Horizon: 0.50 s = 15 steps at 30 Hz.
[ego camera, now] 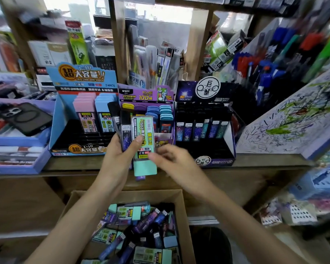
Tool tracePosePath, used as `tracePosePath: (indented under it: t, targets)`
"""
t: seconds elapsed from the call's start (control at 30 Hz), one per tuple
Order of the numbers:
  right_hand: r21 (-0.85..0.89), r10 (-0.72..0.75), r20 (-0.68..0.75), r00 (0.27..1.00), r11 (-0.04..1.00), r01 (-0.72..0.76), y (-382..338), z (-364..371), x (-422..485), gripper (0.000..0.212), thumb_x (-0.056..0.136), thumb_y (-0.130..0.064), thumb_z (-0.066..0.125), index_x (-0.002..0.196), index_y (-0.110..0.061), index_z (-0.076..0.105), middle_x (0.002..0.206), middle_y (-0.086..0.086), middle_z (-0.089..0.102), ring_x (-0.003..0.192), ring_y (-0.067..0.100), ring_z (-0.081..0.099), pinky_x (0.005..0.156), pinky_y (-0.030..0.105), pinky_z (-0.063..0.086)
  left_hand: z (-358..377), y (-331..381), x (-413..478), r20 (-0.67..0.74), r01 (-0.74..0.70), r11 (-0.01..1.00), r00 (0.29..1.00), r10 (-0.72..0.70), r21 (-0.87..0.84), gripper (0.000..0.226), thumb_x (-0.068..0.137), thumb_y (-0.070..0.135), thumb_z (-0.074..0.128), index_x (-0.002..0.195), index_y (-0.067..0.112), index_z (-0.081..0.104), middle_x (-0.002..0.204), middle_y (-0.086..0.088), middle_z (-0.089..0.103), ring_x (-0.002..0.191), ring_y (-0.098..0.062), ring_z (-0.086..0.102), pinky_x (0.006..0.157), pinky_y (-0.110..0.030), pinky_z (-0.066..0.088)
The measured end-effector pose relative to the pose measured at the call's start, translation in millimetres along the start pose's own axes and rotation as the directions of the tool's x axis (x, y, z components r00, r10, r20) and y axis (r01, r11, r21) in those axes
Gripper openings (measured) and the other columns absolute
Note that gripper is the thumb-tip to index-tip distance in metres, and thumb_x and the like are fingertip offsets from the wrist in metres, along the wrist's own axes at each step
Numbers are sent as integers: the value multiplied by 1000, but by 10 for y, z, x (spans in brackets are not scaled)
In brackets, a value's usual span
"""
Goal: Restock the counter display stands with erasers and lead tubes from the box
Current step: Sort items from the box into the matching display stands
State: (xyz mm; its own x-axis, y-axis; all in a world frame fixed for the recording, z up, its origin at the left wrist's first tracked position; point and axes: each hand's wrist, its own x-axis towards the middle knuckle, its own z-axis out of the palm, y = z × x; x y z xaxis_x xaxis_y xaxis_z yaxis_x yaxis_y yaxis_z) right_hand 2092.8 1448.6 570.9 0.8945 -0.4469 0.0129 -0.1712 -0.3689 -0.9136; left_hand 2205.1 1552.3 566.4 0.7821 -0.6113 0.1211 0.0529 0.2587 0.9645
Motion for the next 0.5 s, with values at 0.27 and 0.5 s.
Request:
tracePosePath:
  t: [0.27, 0.5]
  targets:
    - [288, 84, -59, 995, 956, -63, -43, 244, 91, 5, 89, -21, 63, 90, -16, 60, 87, 0, 70, 75, 5, 66, 58, 20, 51, -249, 15, -8, -7, 26, 998, 1000, -27, -63, 30, 81, 22, 60, 108, 11, 57, 92, 0, 73, 82, -14, 70, 60, -23, 55]
    - [113, -91, -232, 968, 986, 120, -238, 56, 243, 3, 91, -22, 60, 88, -23, 60, 85, 1, 67, 74, 21, 65, 57, 32, 51, -686, 116, -19, -53, -7, 1000, 999, 8, 15, 13, 90, 4, 51, 99, 12, 55, 70, 1, 71, 61, -5, 66, 51, -22, 55]
